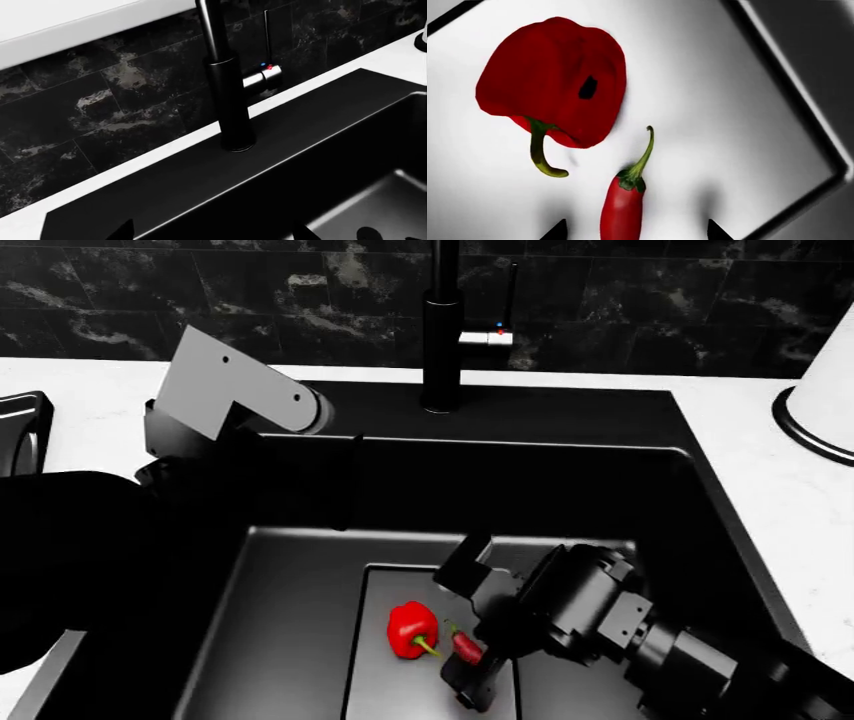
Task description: Pick up the fruits and vegetables and place them in the sink. Turn on the sink faucet to wash them. Then turn the sink off and put them in the tray.
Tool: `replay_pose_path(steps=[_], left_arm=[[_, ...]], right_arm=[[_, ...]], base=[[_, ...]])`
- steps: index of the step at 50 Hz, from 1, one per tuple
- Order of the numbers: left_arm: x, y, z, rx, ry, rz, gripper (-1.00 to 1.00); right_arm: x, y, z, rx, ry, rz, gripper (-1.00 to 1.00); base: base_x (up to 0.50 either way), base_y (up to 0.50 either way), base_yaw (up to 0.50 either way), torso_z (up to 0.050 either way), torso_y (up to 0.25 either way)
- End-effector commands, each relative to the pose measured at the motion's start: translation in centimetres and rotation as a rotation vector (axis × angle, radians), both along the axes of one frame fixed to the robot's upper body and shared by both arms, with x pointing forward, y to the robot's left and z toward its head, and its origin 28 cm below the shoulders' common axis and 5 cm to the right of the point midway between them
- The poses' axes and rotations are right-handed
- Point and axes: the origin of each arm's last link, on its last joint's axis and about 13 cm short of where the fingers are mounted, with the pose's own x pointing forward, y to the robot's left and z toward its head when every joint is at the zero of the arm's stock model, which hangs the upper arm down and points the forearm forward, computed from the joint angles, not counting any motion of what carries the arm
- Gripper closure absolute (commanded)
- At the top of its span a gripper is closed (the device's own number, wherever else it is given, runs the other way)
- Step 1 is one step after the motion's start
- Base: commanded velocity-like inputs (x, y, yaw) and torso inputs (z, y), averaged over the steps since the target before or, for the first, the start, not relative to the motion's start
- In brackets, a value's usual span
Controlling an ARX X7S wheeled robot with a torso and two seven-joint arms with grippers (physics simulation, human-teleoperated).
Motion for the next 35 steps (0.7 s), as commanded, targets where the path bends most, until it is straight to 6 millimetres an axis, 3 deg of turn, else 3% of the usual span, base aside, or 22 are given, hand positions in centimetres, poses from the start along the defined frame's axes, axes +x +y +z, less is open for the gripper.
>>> replay_pose_path(steps=[1, 12, 13, 35], left_arm=[[0.0, 0.0, 0.0, -0.001, -0.001, -0.001, -1.00], [-0.1, 0.0, 0.1, -0.004, -0.001, -0.002, -1.00], [-0.1, 0.0, 0.1, -0.004, -0.001, -0.002, -1.00], [-0.2, -0.1, 0.3, -0.004, -0.004, -0.002, -1.00]], right_arm=[[-0.1, 0.3, -0.8, -0.020, 0.019, 0.013, -1.00], [-0.3, 0.4, -1.1, -0.016, 0.034, 0.022, -1.00], [-0.3, 0.4, -1.1, -0.014, 0.035, 0.022, 1.00], [-0.6, -3.1, 2.8, 0.021, -0.051, -0.050, 1.00]], base=[[0.00, 0.00, 0.00, 0.000, 0.000], [0.00, 0.00, 0.00, 0.000, 0.000], [0.00, 0.00, 0.00, 0.000, 0.000], [0.00, 0.00, 0.00, 0.000, -0.001]])
